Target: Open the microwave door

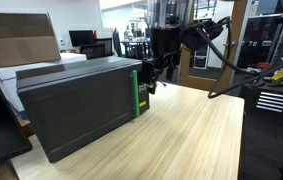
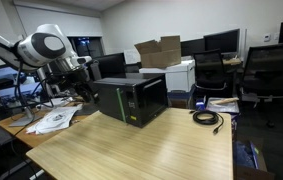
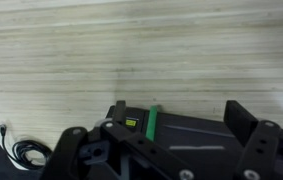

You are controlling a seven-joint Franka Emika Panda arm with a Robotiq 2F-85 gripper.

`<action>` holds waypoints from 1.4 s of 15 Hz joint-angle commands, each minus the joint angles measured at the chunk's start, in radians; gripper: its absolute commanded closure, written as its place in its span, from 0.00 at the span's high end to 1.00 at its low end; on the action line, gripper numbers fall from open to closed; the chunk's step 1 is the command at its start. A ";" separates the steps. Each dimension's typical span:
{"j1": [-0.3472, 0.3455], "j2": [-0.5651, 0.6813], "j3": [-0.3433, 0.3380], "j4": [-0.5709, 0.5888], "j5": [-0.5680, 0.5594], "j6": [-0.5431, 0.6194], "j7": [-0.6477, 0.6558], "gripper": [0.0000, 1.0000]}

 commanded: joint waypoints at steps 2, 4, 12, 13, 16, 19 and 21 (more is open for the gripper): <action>-0.040 0.085 -0.047 -0.003 -0.152 0.213 0.030 1.00; -0.044 0.139 -0.079 0.014 -0.201 0.296 0.037 1.00; -0.020 0.352 -0.147 0.160 -0.240 0.464 0.052 1.00; -0.016 0.372 -0.146 0.182 -0.232 0.471 0.047 1.00; -0.001 0.412 -0.155 0.230 -0.236 0.500 0.044 0.75; 0.028 0.427 -0.188 0.247 -0.254 0.511 0.045 0.56; 0.045 0.412 -0.218 0.231 -0.271 0.512 0.050 0.39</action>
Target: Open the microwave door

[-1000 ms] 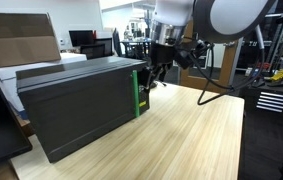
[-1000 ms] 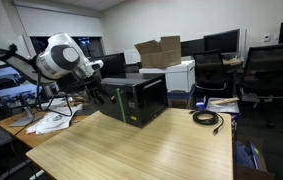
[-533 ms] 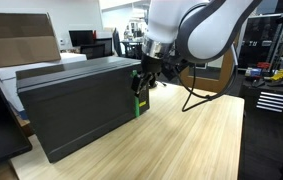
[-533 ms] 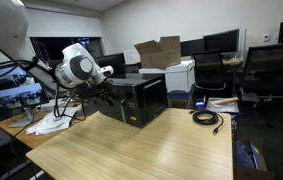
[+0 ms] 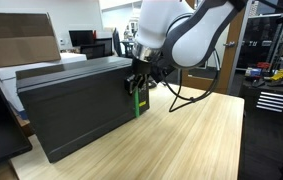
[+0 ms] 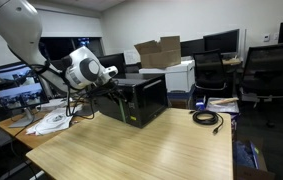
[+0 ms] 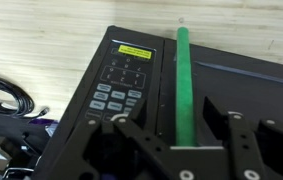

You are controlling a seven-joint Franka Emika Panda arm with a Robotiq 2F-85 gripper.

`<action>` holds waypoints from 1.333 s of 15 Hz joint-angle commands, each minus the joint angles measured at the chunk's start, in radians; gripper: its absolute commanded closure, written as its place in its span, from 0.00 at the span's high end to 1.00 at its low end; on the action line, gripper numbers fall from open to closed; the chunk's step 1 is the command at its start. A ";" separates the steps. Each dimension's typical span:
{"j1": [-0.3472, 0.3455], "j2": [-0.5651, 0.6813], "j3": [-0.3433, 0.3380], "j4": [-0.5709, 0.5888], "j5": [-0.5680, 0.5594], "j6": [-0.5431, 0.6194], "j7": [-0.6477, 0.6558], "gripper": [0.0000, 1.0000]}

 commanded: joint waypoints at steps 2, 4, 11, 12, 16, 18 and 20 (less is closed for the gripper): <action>0.052 -0.008 -0.069 -0.017 -0.081 0.050 0.062 0.20; 0.079 -0.029 -0.084 -0.042 -0.100 0.056 0.085 0.07; 0.196 -0.077 -0.177 -0.093 -0.181 -0.029 0.228 0.05; 0.215 -0.092 -0.188 -0.113 -0.194 -0.045 0.245 0.05; 0.266 -0.178 -0.179 -0.227 -0.198 -0.111 0.270 0.05; 0.296 -0.255 -0.162 -0.314 -0.188 -0.162 0.326 0.05; 0.327 -0.323 -0.130 -0.379 -0.151 -0.216 0.385 0.05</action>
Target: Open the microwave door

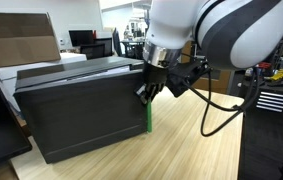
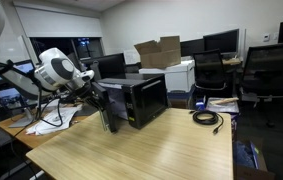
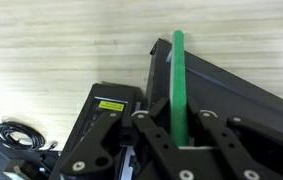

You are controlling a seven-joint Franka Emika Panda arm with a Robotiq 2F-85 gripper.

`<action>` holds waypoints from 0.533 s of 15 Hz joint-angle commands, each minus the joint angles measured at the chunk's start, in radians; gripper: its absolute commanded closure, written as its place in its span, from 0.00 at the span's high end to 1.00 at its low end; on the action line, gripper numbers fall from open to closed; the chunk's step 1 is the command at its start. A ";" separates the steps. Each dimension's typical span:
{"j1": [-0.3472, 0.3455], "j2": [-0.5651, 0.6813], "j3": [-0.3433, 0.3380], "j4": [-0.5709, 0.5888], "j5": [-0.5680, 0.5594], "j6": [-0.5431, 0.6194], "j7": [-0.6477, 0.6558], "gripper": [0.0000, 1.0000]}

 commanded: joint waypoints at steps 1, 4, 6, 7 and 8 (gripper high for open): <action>0.054 -0.130 0.050 -0.137 0.038 -0.151 0.028 0.05; 0.101 -0.197 0.101 -0.190 0.130 -0.228 -0.005 0.51; 0.014 -0.236 0.264 -0.213 0.270 -0.304 -0.112 0.66; 0.005 -0.257 0.309 -0.213 0.332 -0.339 -0.155 0.73; 0.002 -0.274 0.339 -0.203 0.413 -0.381 -0.223 0.80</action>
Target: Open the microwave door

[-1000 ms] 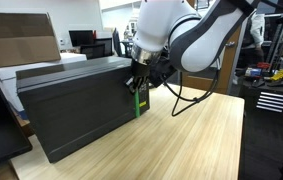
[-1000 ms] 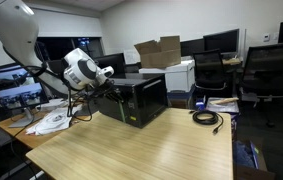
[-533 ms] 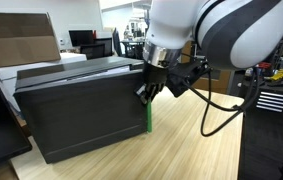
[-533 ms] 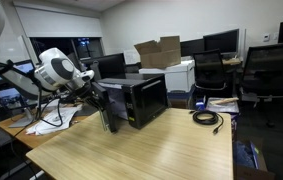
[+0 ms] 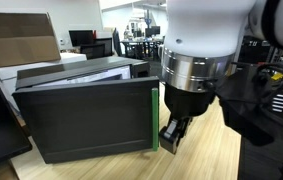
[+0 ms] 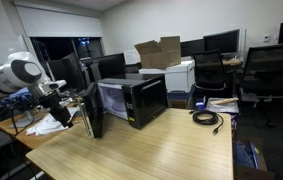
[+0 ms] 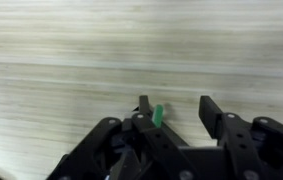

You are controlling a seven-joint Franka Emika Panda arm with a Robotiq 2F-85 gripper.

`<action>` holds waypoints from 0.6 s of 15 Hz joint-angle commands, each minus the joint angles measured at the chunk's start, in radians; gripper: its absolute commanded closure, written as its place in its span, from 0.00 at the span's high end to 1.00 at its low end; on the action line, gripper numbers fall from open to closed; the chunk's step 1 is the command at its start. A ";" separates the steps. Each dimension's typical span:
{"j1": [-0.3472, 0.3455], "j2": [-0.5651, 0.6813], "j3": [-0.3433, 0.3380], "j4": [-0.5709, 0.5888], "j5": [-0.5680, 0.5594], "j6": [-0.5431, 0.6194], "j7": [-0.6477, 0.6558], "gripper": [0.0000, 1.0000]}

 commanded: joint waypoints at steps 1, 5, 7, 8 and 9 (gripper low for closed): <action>-0.049 -0.104 0.115 0.000 0.229 -0.148 -0.218 0.86; -0.121 -0.160 0.150 0.128 0.282 -0.352 -0.289 1.00; -0.167 -0.155 0.145 0.221 0.272 -0.442 -0.310 1.00; -0.191 -0.151 0.142 0.263 0.266 -0.466 -0.308 1.00; -0.215 -0.141 0.137 0.308 0.262 -0.484 -0.309 1.00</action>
